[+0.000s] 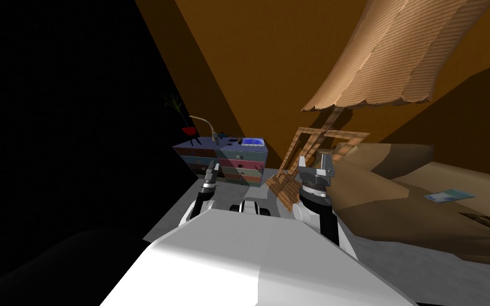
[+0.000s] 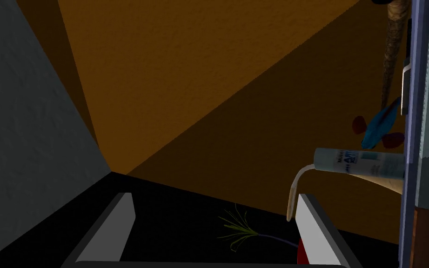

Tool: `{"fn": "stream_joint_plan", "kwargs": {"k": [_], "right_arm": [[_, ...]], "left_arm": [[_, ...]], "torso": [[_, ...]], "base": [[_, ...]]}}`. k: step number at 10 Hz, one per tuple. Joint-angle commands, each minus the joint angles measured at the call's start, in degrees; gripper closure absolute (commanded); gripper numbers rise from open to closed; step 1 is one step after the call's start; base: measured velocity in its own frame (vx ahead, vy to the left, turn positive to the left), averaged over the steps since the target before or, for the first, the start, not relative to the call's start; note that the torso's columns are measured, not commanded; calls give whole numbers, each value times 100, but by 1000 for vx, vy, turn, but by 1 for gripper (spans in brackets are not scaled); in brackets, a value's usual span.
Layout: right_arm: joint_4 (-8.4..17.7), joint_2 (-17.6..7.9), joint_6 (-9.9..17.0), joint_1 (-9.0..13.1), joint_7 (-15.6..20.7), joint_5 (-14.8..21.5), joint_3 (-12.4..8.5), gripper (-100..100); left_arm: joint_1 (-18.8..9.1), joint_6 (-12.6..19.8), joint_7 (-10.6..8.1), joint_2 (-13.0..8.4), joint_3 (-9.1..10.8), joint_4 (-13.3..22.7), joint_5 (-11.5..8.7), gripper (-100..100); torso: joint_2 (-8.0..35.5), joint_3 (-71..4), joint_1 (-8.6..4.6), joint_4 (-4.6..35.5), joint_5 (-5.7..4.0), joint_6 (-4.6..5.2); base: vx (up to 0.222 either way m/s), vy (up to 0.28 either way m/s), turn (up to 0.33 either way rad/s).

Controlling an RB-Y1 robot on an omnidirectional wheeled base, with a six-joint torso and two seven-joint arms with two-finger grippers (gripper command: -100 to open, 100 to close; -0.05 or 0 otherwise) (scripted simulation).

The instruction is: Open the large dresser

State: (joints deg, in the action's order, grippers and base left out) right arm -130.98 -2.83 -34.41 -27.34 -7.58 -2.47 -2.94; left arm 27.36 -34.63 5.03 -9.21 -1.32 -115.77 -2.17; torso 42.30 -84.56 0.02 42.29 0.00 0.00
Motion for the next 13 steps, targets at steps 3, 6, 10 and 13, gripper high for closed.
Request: {"fn": "stream_joint_plan", "kwargs": {"k": [3,6,10,13], "right_arm": [[0,0,0,0,0,0,0,0],[0,0,0,0,0,0,0,0],[0,0,0,0,0,0,0,0],[0,0,0,0,0,0,0,0]], "left_arm": [[-175,-83,-9,-65,35,635,1,-100],[-264,-134,-19,-56,58,991,-1,-100],[-401,-214,-35,-28,94,1534,-5,-100],[-488,-267,-45,-18,118,1880,-7,-100]], "torso": [[-4,-2,-5,-1,-1,0],[0,0,-1,0,0,0],[-7,-5,-6,-2,-2,0],[4,3,4,1,1,0]], "base": [[97,-47,-5],[93,-36,-5],[95,-48,-5],[79,-33,-5]]}}
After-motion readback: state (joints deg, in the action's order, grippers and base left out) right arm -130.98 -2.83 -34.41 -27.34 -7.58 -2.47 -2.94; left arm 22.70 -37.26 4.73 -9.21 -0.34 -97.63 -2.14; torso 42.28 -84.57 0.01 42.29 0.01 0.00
